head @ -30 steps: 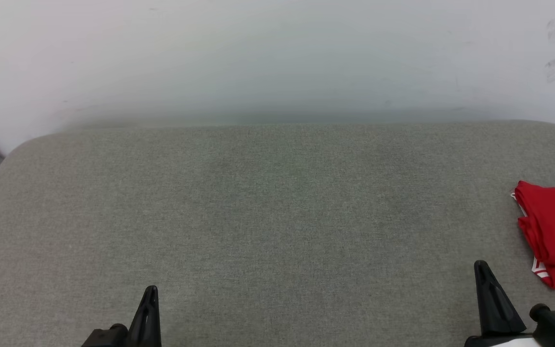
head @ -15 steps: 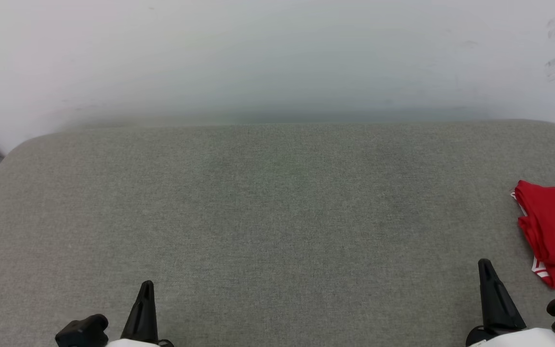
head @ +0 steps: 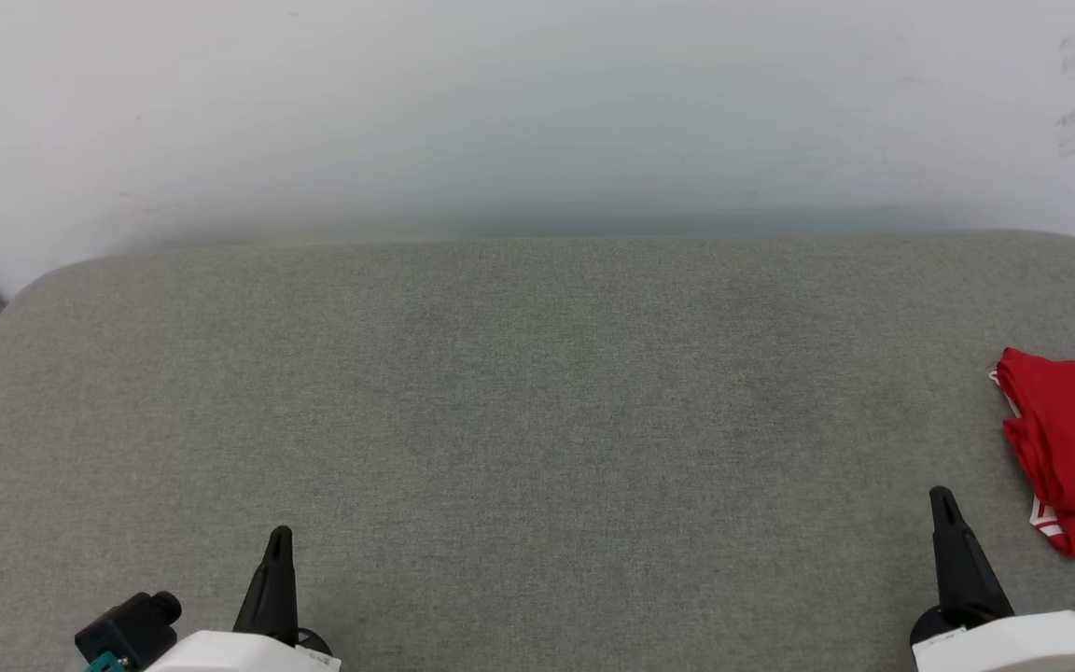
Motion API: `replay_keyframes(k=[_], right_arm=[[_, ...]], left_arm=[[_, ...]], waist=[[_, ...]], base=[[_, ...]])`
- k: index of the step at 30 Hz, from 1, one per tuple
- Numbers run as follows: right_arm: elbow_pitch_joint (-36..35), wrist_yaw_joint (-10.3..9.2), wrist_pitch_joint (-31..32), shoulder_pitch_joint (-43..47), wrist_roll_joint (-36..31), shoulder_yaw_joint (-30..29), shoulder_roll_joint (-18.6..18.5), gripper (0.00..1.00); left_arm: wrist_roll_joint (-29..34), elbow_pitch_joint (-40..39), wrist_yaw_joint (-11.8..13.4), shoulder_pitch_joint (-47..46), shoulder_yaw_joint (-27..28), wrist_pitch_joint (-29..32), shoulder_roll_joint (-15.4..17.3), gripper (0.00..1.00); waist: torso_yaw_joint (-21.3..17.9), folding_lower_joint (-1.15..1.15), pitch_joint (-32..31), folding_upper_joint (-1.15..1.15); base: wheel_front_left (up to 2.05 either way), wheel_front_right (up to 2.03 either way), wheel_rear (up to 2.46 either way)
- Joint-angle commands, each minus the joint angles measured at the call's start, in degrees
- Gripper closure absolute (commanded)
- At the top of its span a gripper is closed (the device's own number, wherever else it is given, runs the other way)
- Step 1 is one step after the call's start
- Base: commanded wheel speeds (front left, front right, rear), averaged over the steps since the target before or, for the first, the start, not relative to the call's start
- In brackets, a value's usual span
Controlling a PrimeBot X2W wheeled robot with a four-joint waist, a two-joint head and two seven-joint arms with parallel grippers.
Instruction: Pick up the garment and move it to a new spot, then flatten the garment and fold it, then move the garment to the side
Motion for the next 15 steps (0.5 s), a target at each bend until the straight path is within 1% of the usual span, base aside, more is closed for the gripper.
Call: replay_keyframes(k=[1,15], right_arm=[[-0.52,0.0,0.23,-1.9,1.68,0.04,-0.6,1.0],[1.02,0.0,2.79,-3.77,13.0,-0.14,-0.79,1.0]], left_arm=[[-1.68,-0.43,-0.39,-1.52,0.19,0.3,0.51,1.0],[-12.94,0.79,-1.52,-3.6,1.07,2.86,0.68,1.0]], waist=[[-0.01,-0.01,0.01,0.0],[-0.11,-0.01,0.1,0.0]], base=[[0.0,0.0,0.0],[0.0,0.0,0.0]])
